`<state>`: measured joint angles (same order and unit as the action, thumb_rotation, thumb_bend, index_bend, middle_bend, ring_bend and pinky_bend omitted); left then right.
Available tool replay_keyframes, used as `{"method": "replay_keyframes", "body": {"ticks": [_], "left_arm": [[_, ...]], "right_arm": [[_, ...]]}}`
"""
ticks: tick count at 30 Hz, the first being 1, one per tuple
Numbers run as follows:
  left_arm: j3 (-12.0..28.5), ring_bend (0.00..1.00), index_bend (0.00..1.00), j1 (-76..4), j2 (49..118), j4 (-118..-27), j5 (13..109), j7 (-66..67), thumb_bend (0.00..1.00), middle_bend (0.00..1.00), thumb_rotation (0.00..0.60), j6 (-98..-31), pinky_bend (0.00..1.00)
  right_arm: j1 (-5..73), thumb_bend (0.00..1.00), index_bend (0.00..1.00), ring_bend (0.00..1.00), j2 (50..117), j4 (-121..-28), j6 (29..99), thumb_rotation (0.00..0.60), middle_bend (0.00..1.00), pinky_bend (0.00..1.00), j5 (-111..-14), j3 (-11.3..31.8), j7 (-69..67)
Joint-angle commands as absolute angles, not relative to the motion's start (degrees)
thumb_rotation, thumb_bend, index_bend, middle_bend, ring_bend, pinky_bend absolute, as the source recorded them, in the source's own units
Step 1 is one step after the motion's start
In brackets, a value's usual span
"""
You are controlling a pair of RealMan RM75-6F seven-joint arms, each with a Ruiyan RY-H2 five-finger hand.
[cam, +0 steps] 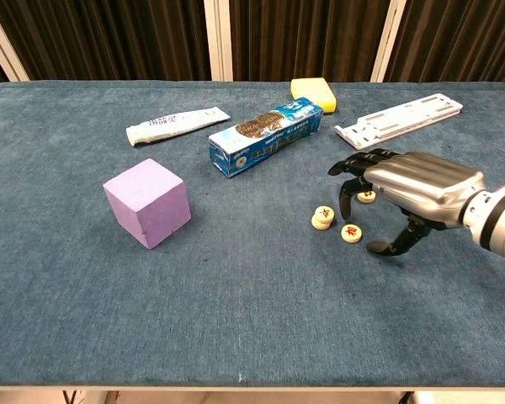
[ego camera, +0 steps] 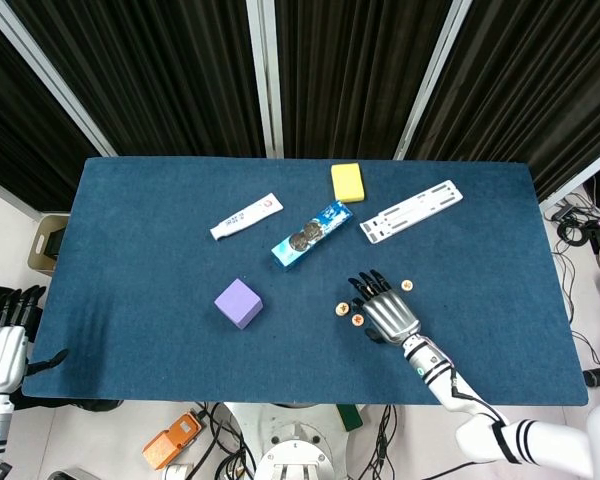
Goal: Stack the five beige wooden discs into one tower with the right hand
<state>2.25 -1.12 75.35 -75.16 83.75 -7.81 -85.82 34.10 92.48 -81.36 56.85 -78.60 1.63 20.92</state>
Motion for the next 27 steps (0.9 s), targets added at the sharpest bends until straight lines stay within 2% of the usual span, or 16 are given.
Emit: {"method": "replay_keyframes", "body": {"ticks": [1, 16, 22, 27], "left_arm": [[2.2, 0.02, 0.09, -1.1, 75.4, -75.1, 83.7, -7.8, 0.05, 0.08, 0.6, -85.8, 0.0], [2.2, 0.02, 0.09, -1.0, 75.7, -74.4, 83.7, -8.3, 0.05, 0.08, 0.6, -85.8, 0.0], [2.1, 0.02, 0.09, -0.8, 75.8, -73.9, 83.6, -8.8, 0.05, 0.08, 0.6, -85.9, 0.0], [2.2, 0.02, 0.09, -0.8, 75.8, -73.9, 83.8, -8.8, 0.05, 0.08, 0.6, -86.0, 0.0]], "right_arm": [[34.3, 0.39, 0.47, 0.03, 92.9, -81.0, 56.5, 0.6, 0.14, 0.08, -78.4, 1.9, 20.9], [34.3, 0.51, 0.54, 0.03, 93.6, -80.2, 56.5, 0.6, 0.14, 0.08, -78.9, 1.9, 20.0], [33.3, 0.51, 0.55, 0.03, 90.1, -84.0, 59.4, 0.6, 0.14, 0.08, -80.4, 2.3, 19.1], [34.6, 0.51, 0.55, 0.03, 88.5, -85.9, 58.9, 0.6, 0.14, 0.08, -79.7, 4.4, 19.4]]}}
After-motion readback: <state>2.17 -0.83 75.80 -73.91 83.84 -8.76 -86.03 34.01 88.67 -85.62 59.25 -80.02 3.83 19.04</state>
